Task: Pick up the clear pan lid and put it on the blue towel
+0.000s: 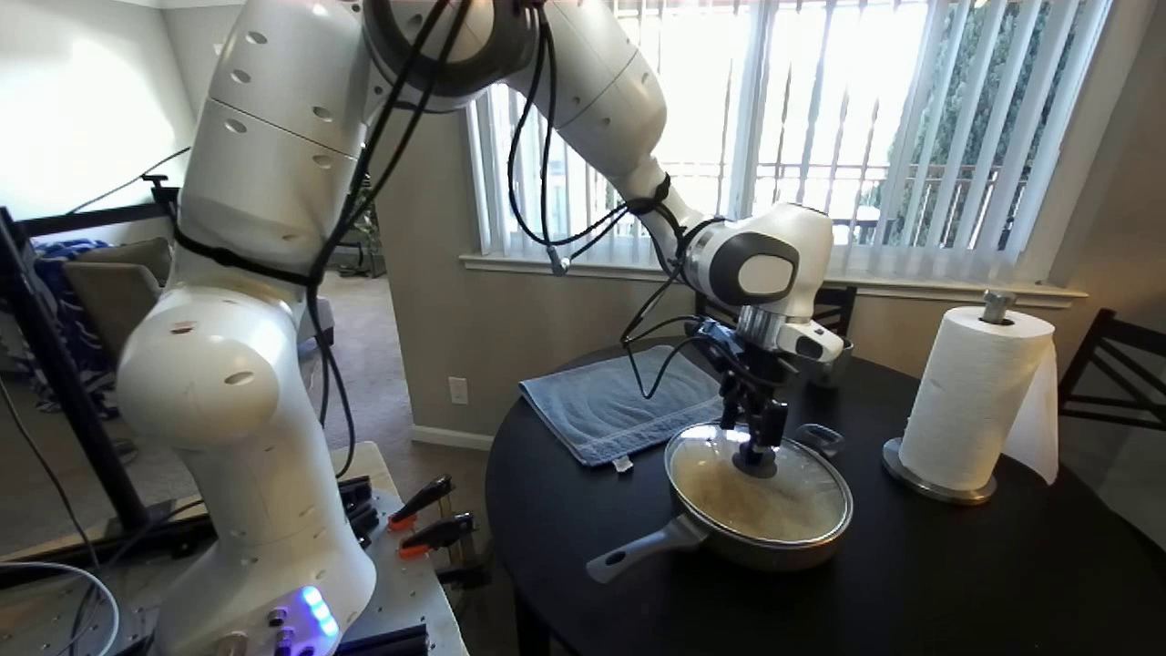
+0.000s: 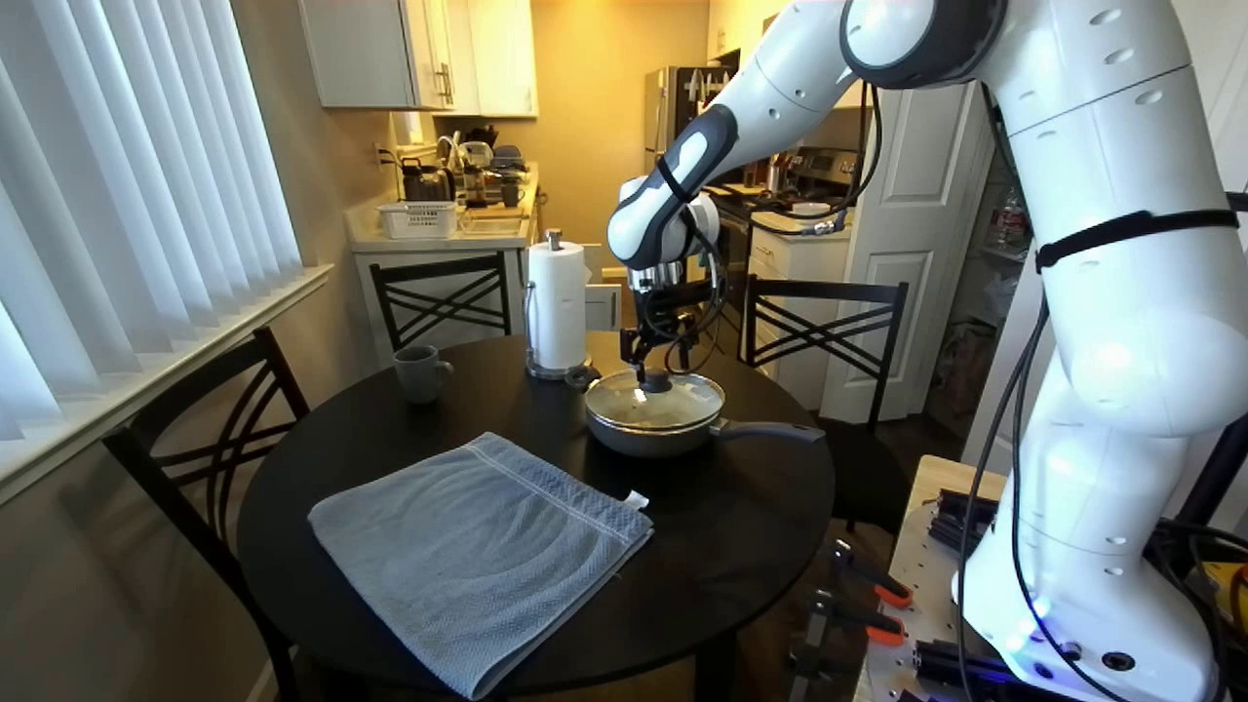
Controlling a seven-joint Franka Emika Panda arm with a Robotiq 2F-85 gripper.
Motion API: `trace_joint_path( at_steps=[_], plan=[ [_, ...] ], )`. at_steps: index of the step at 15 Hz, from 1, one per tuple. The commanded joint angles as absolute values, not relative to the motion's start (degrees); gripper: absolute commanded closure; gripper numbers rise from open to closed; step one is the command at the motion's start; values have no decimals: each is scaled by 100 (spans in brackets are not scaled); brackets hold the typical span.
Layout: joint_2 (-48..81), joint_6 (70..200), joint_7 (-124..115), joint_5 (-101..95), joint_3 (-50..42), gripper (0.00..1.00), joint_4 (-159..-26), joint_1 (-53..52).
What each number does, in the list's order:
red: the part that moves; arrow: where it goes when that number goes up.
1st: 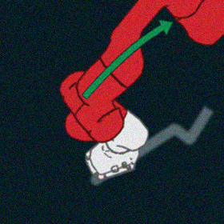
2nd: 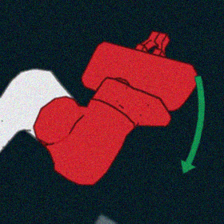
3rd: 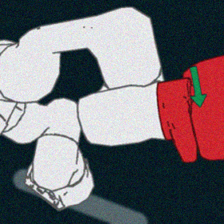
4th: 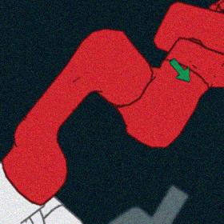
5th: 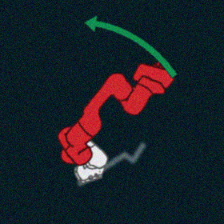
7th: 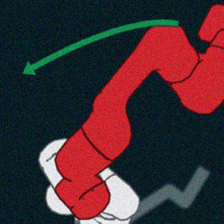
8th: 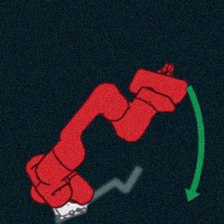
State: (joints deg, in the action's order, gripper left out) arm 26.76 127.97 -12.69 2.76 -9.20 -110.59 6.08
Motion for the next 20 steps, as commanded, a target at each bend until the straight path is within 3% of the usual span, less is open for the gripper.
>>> trace_joint_path(
  at_steps=[1, 20],
  plan=[
    [2813, 12588, -1356, 428, -936, 0, -10840, 755],
    [2945, 13192, -1985, 870, -963, 0, -10934, 604]
  ],
)
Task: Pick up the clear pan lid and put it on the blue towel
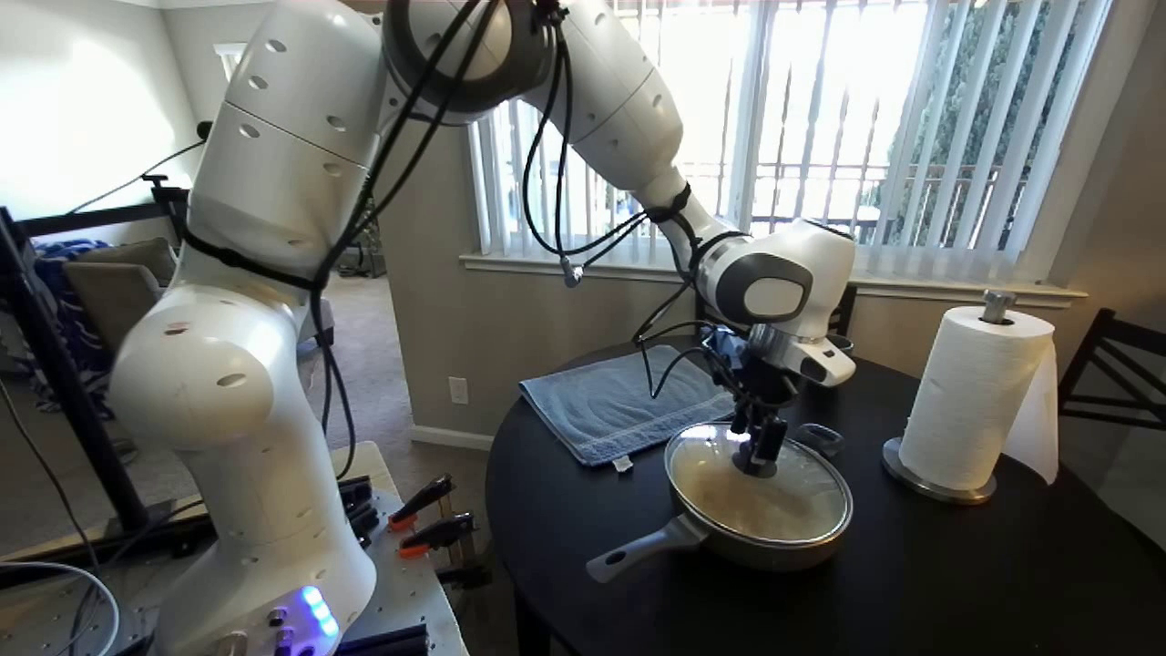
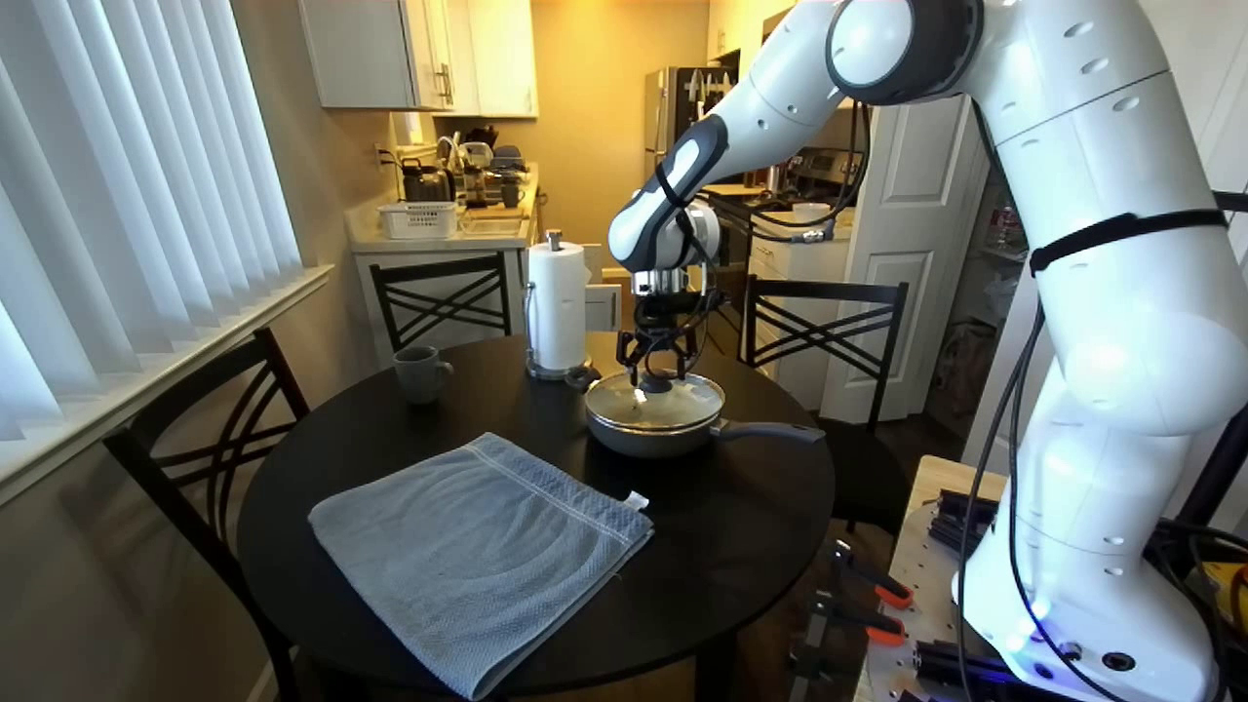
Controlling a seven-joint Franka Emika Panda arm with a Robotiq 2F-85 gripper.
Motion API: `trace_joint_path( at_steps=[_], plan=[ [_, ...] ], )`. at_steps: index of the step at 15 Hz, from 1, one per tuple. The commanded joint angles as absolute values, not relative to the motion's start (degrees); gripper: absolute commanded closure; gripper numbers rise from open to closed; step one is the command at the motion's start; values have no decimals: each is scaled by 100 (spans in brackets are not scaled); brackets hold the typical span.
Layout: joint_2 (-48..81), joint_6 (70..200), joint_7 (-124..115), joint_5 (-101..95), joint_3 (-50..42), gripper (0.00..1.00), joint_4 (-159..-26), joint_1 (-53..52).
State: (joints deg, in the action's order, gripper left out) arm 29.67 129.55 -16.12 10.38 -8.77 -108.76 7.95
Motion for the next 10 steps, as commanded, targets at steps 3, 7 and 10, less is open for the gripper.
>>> trace_joint_path(
  at_steps=[3, 7, 10],
  plan=[
    [2963, 13314, -2305, 605, -1065, 0, -10924, 441],
    [2978, 13288, -2588, 422, -1163, 0, -10933, 368],
    [3016, 13251, -2629, 525, -1168, 0, -10922, 449]
  ],
)
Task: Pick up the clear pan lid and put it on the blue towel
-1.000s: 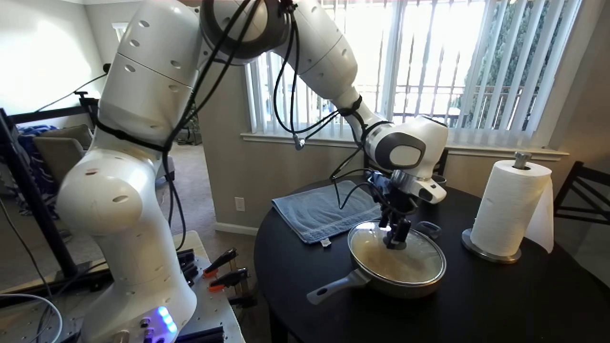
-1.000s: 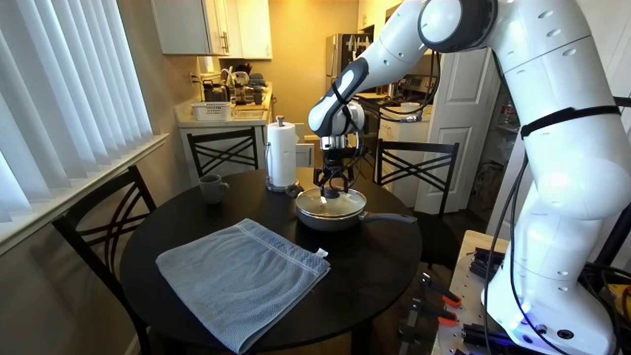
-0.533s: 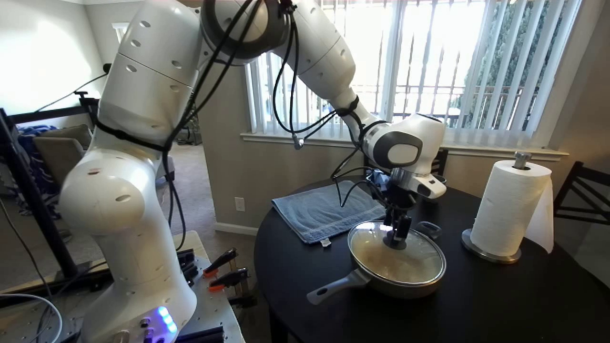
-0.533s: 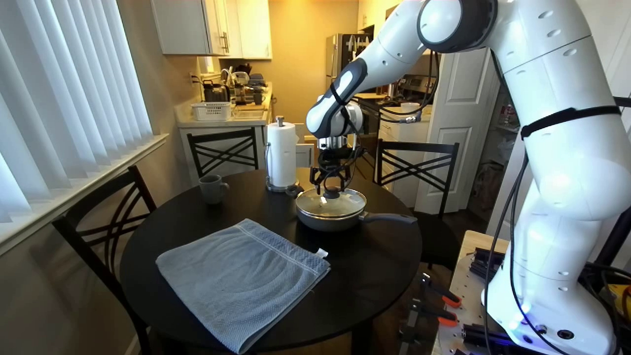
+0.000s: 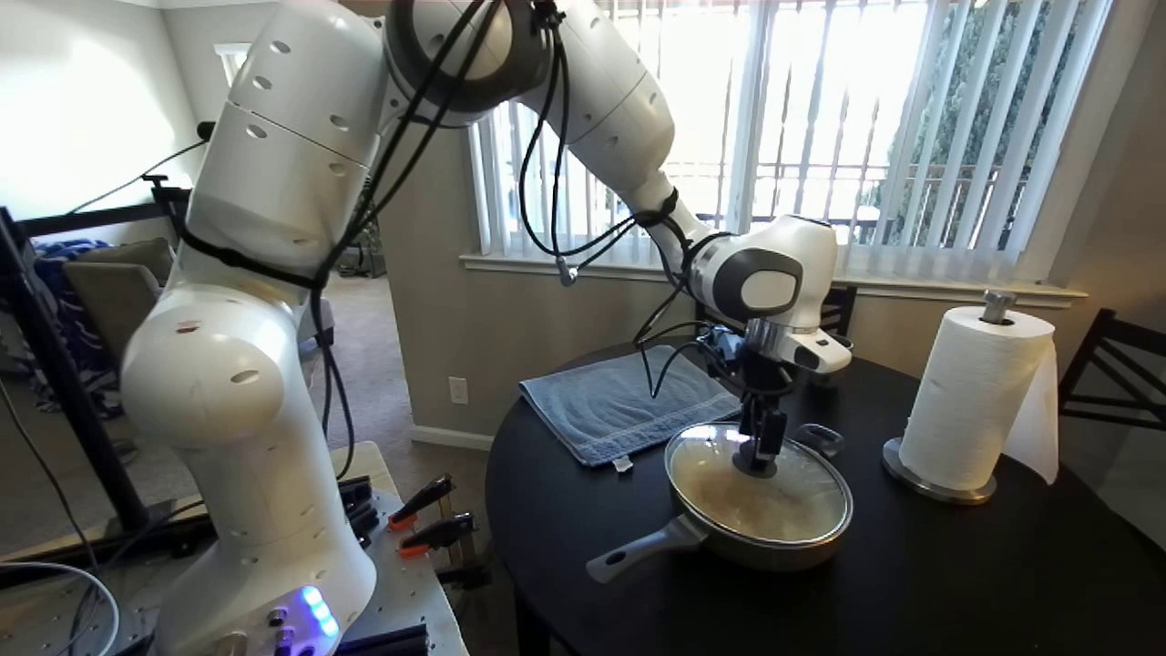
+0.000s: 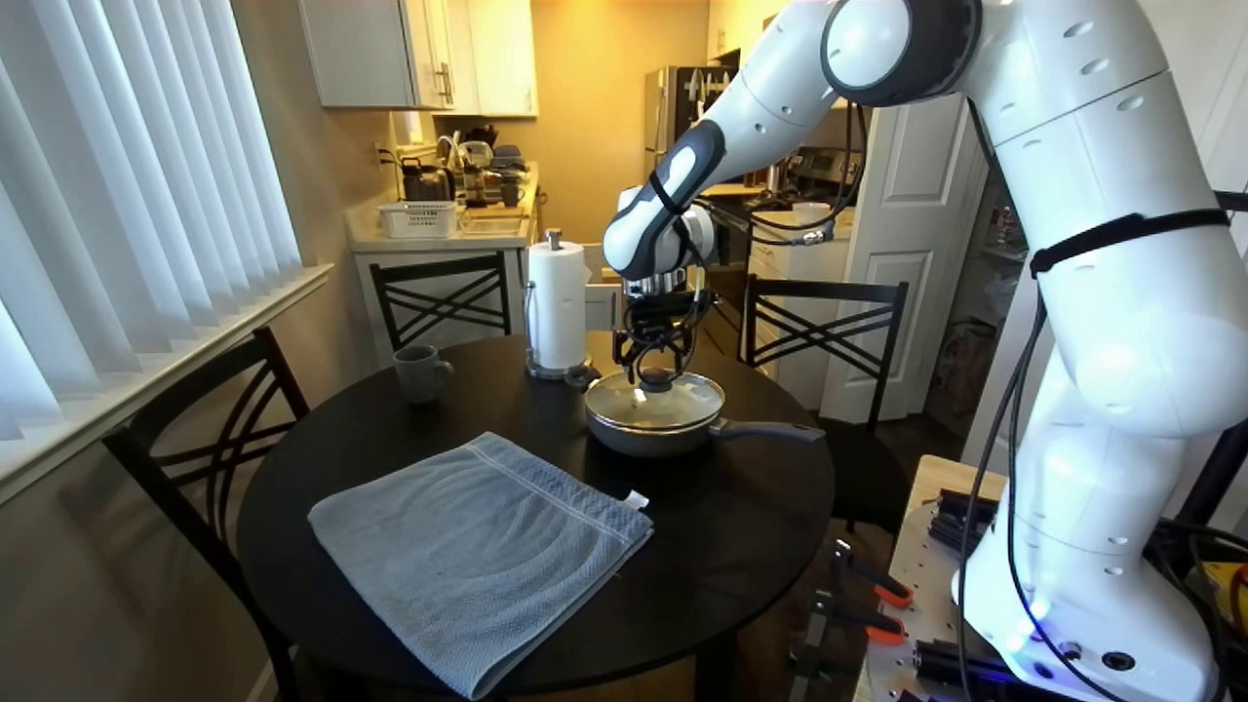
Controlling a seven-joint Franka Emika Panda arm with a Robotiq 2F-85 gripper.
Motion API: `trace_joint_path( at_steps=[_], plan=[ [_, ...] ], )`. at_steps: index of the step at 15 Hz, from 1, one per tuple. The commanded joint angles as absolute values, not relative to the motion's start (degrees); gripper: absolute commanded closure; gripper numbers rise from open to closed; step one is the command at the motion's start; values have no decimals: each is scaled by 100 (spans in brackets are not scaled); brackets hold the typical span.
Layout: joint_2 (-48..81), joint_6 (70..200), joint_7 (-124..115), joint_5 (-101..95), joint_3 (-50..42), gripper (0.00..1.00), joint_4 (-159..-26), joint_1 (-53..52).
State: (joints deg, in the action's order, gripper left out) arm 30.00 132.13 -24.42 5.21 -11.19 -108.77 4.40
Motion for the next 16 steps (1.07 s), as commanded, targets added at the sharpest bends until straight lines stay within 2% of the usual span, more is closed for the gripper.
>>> trace_joint_path(
  at_steps=[1, 10, 11, 12, 16],
  plan=[
    [3039, 13236, -2628, 594, -1164, 0, -10912, 494],
    [3098, 13214, -2658, 818, -1177, 0, -10874, 619],
    [3091, 13220, -2647, 841, -1173, 16, -10872, 627],
    [3090, 13223, -2649, 858, -1173, 27, -10870, 627],
    [3078, 13233, -2655, 919, -1174, 54, -10806, 621]
  ],
)
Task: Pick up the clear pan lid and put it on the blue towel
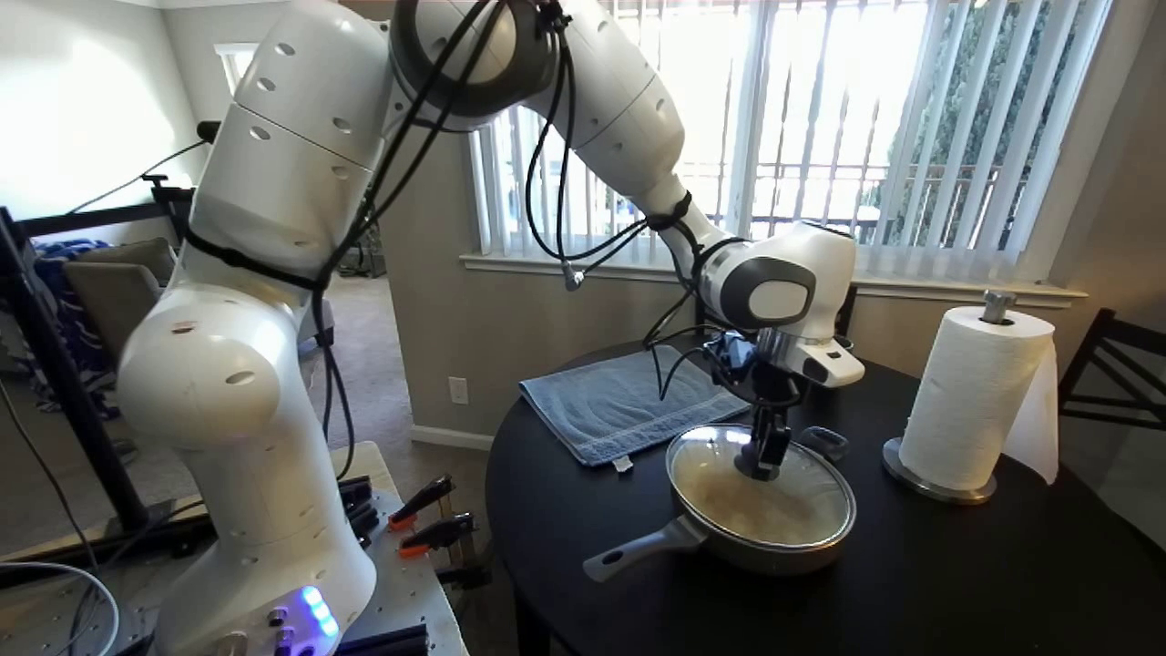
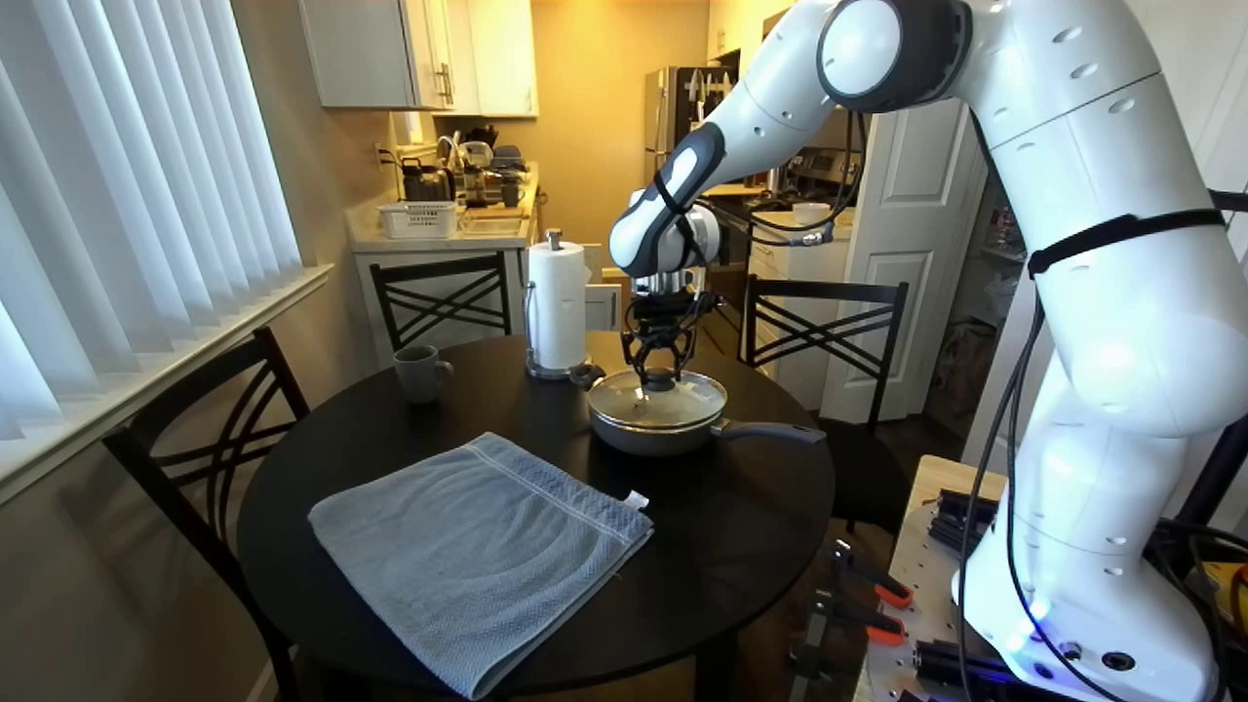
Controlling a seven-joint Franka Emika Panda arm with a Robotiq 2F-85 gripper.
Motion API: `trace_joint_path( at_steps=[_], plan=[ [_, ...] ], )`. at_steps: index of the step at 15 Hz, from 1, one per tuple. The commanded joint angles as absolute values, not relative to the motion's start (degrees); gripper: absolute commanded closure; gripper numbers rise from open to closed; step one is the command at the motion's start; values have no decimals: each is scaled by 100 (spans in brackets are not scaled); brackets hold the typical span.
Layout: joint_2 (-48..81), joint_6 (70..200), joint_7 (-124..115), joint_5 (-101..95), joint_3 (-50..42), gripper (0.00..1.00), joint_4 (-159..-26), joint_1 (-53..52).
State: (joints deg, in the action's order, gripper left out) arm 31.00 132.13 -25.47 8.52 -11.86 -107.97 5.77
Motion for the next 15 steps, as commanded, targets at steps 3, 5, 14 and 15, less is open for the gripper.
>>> trace_joint_path(
  at_steps=[3, 5, 14, 15],
  plan=[
    [3079, 13232, -2653, 912, -1179, 67, -10784, 617],
    [3075, 13226, -2637, 920, -1169, 67, -10791, 620],
    [2503, 13235, -2297, 615, -1055, 67, -11003, 420],
    [2439, 13242, -2254, 530, -1031, 67, -11024, 363]
  ],
)
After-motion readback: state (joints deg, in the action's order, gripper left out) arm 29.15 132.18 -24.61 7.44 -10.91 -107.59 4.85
